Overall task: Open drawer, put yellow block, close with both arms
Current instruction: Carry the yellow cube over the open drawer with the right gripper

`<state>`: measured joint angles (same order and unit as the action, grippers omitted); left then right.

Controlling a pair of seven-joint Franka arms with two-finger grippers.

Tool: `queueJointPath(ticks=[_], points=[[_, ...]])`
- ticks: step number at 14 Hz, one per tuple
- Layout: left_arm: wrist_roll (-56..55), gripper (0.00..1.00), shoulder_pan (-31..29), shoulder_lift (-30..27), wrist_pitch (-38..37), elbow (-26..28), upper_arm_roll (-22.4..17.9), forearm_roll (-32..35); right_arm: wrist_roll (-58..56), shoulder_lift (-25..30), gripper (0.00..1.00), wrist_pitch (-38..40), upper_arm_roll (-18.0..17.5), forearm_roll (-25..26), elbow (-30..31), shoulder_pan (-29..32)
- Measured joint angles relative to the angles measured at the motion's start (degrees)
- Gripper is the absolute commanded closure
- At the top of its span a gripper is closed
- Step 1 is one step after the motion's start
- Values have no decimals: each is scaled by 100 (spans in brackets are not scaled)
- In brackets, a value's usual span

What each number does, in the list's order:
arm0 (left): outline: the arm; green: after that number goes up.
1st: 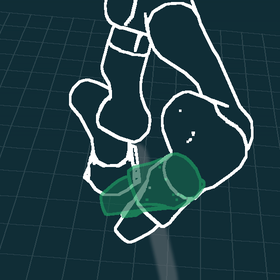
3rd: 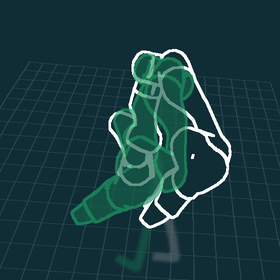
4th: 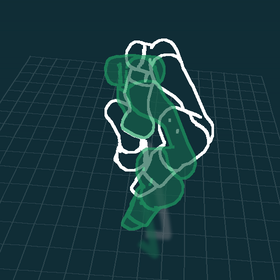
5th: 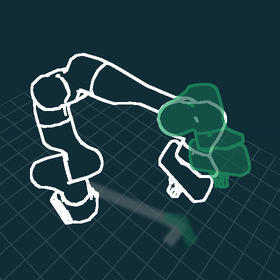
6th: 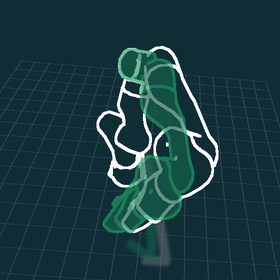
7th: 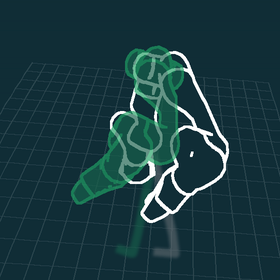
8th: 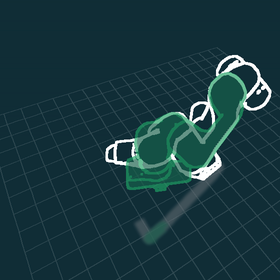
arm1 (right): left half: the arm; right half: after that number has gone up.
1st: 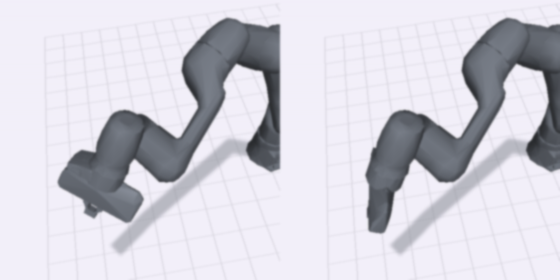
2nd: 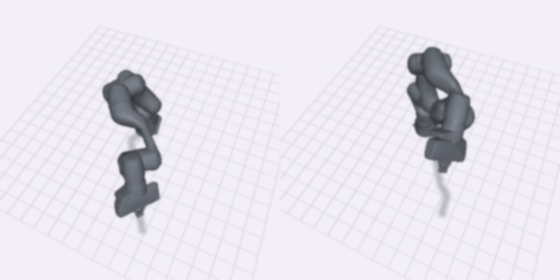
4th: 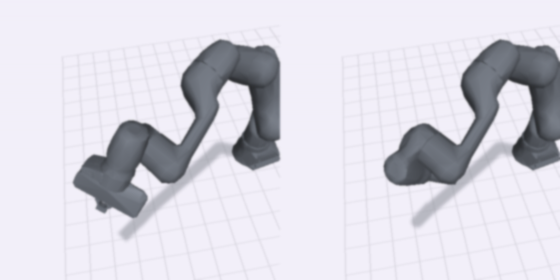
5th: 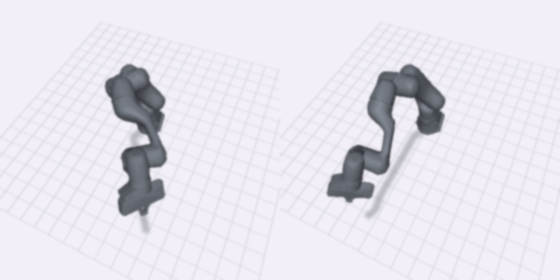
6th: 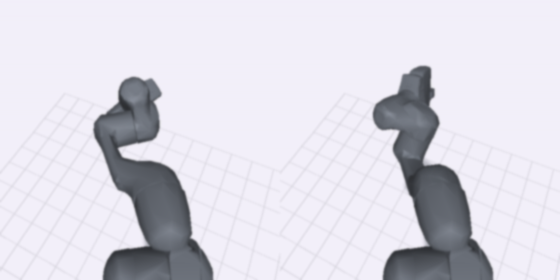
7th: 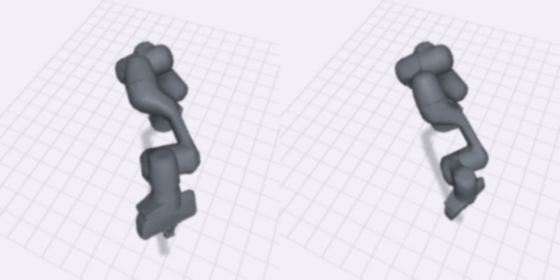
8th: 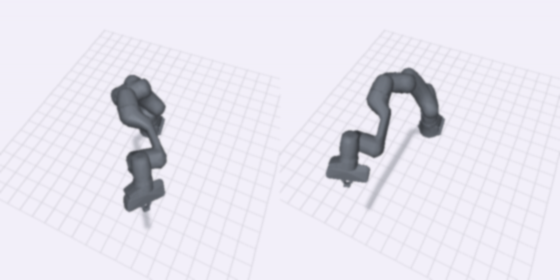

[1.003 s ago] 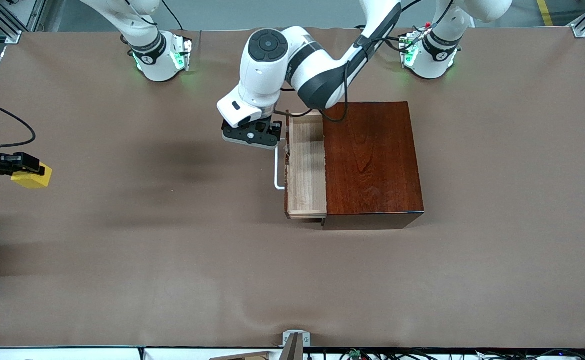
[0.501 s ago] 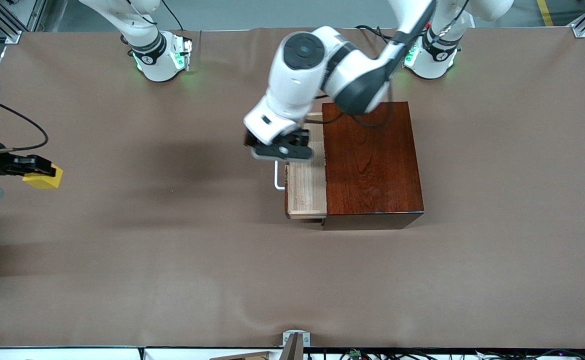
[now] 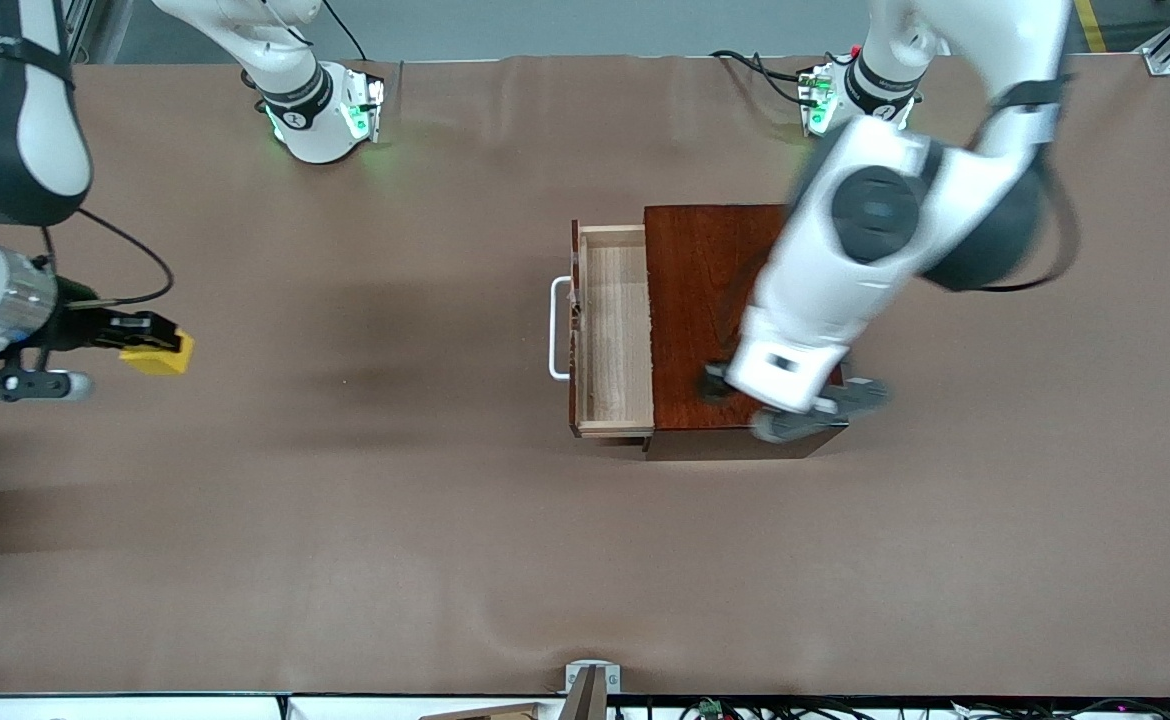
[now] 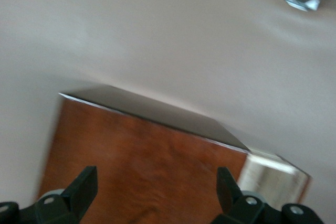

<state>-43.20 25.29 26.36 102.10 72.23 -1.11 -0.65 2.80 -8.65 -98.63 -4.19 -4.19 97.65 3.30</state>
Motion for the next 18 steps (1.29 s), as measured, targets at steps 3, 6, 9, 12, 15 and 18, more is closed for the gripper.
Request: queueJointPath(ticks=[3,6,9,12,15,18], points=[[574,0,-598,-149,-56,9,-2,23,1259,1,100,-264,-23,-49,42,-985],[1368,0,-1154,-327,-201,10,0,29,3014,-100,100,-576,-50,-151,-51,-2245],[2010,0,-1546,-560,-433,12,3,29,4447,-757,100,-662,-52,-167,-817,-3248],[2357,0,-1625,-687,-544,17,10,29,4932,-1977,100,-824,-39,-323,-1989,-3805],[2571,0,-1626,-810,-739,23,29,43,4939,-2642,100,-1220,-38,-372,-2459,-3953],[3188,0,-1676,-1294,-1054,361,-19,60,4737,-2808,100,-1461,-47,-403,-2595,-3995]])
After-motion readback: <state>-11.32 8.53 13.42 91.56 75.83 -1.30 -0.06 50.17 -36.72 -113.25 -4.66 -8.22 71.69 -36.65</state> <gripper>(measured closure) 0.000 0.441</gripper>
